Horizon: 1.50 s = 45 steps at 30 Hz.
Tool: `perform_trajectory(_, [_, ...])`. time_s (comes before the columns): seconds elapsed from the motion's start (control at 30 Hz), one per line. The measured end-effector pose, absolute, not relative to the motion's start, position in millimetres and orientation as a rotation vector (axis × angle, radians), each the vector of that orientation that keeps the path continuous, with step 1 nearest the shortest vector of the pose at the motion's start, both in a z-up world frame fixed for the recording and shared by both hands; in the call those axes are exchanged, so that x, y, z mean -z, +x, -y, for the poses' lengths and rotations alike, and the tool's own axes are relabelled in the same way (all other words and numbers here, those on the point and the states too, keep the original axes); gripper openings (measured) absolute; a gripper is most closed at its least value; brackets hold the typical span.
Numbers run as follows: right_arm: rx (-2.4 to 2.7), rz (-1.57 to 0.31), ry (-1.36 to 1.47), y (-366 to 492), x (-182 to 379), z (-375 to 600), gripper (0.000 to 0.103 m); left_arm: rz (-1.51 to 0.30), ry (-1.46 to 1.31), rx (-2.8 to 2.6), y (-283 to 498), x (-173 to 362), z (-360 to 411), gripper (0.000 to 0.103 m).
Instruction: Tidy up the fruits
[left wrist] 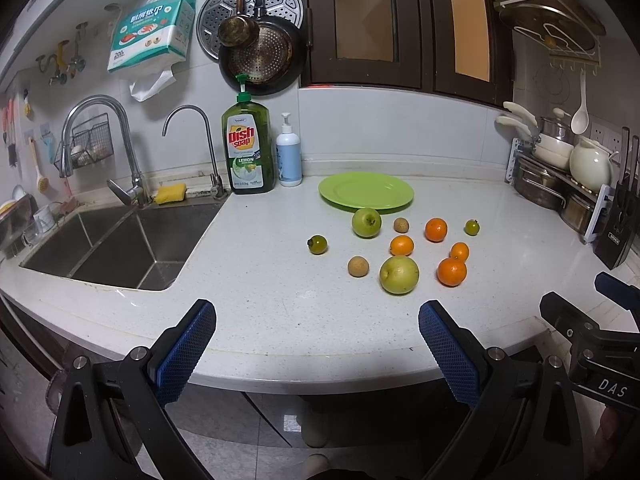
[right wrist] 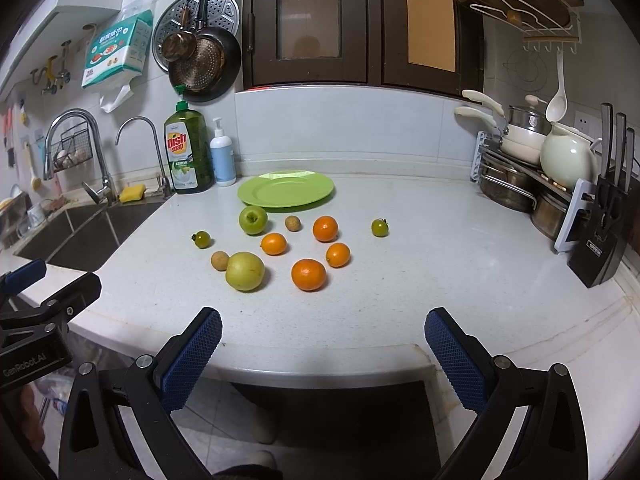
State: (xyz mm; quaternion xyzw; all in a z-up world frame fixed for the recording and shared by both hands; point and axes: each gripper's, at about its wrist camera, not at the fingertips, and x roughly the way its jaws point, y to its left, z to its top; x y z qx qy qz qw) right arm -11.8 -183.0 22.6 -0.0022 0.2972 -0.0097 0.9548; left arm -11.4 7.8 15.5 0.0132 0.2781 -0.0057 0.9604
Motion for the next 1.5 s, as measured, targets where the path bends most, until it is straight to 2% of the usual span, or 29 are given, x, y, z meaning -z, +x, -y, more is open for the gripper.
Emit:
perform_trajectory(0.47, [0.014,-0.63,0.007,1,-13,179,0.103,-0.588,0.038,0.016,3,-11,-11,0.103])
perform_trajectory(0.83, [0.022,-0.679,0.031,31,-3,174,0.102,-0.611,0.086,0.065,45,-3,-16,0.103])
perform_trajectory(0.9, [0.031,-0.693,0.036,42,1,172,0.101,-0.613,0.1,0.084,58,-1,-17,0.094])
perform_trajectory(1.07, [0.047,-0.732,0.055,71,10,168,0.093,-0.639,0.129,0.145,91,6,-18,0.081])
perform_trajectory(1.5, [0.138,-0.862,0.138,123,34,165,0.068,-0.762,0.196,0.372,162,41,-10,0.057])
